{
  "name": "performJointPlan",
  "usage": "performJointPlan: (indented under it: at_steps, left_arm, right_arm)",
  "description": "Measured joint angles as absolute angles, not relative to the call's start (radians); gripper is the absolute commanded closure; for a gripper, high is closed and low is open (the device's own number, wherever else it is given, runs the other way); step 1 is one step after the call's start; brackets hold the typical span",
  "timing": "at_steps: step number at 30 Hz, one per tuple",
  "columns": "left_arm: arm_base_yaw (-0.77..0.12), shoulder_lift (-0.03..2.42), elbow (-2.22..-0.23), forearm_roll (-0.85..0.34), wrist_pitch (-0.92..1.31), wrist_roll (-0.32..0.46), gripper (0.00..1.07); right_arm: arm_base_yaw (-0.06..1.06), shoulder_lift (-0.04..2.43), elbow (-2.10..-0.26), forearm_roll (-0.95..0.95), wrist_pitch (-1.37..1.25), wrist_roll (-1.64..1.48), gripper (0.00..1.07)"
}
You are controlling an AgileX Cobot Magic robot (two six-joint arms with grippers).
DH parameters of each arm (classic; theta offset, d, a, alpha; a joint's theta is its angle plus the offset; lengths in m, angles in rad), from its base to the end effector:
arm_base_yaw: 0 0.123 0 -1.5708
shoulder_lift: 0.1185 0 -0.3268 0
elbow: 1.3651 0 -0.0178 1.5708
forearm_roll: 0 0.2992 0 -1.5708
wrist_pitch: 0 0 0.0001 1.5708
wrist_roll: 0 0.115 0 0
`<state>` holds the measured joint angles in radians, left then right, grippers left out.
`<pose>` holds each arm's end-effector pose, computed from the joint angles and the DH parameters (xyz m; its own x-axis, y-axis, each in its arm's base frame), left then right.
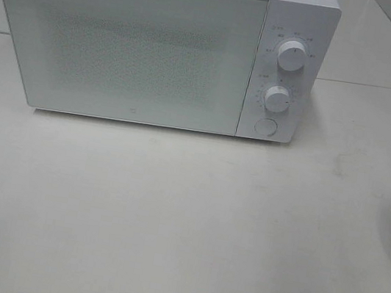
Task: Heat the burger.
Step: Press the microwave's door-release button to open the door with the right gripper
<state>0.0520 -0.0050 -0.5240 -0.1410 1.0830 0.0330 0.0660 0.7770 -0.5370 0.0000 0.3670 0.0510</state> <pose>0.0120 -0.0137 0.2964 -0.4475 -0.0565 -0.8925 0.0444 0.9954 -0.0853 0.1935 0.0128 0.2929 -0.4983 0.0181 -0.8668 -0.0406 0.9982 0.0442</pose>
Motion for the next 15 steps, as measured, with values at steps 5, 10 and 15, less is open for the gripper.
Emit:
performJointPlan:
  at_steps: [5, 10, 15]
  left_arm:
    - [0.052, -0.005, -0.524, -0.141, 1.083, 0.033, 0.17]
    - [0.052, -0.005, -0.524, -0.141, 1.083, 0.033, 0.17]
    - [0.052, -0.005, -0.524, -0.141, 1.083, 0.033, 0.17]
  right_arm:
    - [0.066, 0.859, -0.537, 0.000, 0.252, 0.051, 0.34]
    - [0.066, 0.934, -0.495, 0.000, 0.061, 0.051, 0.34]
    - [0.066, 0.976, -0.421, 0.000, -0.137, 0.051, 0.34]
